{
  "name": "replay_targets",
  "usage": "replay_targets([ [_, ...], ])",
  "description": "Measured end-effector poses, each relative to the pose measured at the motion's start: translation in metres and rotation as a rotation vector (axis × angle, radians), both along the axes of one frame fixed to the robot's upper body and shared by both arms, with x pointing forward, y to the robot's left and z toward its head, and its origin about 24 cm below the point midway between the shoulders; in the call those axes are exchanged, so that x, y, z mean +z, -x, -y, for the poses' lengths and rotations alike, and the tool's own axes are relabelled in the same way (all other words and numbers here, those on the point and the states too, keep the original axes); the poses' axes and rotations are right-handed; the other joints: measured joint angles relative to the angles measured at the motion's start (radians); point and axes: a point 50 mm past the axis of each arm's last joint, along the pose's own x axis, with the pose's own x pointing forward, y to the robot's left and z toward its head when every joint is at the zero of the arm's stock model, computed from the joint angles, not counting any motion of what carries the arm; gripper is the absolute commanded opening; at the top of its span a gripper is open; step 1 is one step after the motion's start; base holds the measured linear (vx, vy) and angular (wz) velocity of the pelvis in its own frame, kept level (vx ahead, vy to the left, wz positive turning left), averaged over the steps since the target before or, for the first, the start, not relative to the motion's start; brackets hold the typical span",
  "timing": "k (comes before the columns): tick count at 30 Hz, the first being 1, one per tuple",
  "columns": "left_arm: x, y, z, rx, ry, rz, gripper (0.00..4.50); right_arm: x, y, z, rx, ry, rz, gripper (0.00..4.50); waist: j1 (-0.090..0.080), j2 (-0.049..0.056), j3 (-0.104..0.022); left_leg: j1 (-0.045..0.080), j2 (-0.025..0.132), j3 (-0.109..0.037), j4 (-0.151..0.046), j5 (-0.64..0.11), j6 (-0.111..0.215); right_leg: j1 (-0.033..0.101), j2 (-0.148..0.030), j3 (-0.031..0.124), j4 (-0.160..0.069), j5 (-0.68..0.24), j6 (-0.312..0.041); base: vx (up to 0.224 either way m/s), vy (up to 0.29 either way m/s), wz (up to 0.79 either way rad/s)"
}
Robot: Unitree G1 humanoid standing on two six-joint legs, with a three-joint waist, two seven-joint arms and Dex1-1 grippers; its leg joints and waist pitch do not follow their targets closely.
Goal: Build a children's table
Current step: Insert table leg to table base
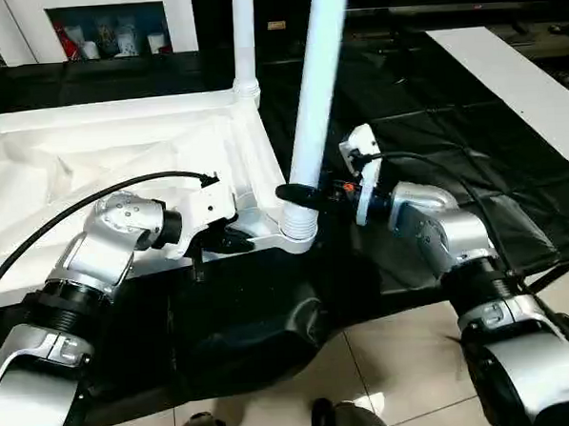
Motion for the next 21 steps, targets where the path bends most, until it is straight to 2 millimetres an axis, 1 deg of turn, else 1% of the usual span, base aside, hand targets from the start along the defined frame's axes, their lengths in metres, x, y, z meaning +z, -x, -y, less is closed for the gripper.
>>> replay_targets([
  [3,0.0,0.0,0.0,0.0,0.001,0.002,0.0,-0.005,0.003,0.003,-0.024,-0.042,0.001,1.85,0.001,0.001,-0.001,0.0,0.0,0.0,0.0,0.0,0.0,0.0,0.0,0.0,0.0,0.0,0.0,0.0,0.0,0.0],
  [6,-0.001,0.0,0.002,0.0,0.006,0.003,0.0,-0.011,0.008,0.004,-0.043,-0.069,0.019,1.85,0.007,0.002,-0.003,0.002,0.0,0.0,-0.001,0.0,0.0,0.002,0.0,0.0,-0.001,0.0,0.0,0.0,0.0,0.0],
  [10,-0.002,-0.001,0.001,0.006,0.004,-0.002,0.0,-0.018,0.014,0.005,-0.066,-0.067,0.059,1.85,0.007,0.003,-0.004,0.005,0.0,-0.001,-0.001,0.0,0.0,0.006,0.0,-0.001,-0.002,-0.002,0.003,0.0,0.0,0.0],
  [12,-0.004,-0.001,0.0,0.01,0.001,-0.007,0.0,-0.019,0.016,0.002,-0.057,-0.03,0.095,1.85,0.006,0.006,-0.006,0.008,0.0,-0.001,-0.001,0.0,0.0,0.009,0.0,-0.001,-0.003,-0.003,0.005,0.0,0.0,0.0],
  [15,-0.006,-0.001,0.0,0.011,-0.005,-0.015,0.0,-0.017,0.017,-0.001,-0.032,0.035,0.128,1.85,0.003,0.005,-0.006,0.016,0.0,-0.001,-0.004,0.0,0.0,0.015,0.0,-0.001,-0.004,-0.006,0.008,0.0,0.0,0.0],
  [21,-0.008,-0.001,-0.001,0.012,-0.019,-0.02,0.0,-0.012,0.016,-0.009,0.029,0.148,0.176,1.85,-0.002,0.002,-0.017,0.017,0.0,-0.002,-0.006,0.0,0.0,0.015,0.0,-0.001,-0.004,-0.007,0.009,0.0,0.0,0.0],
])
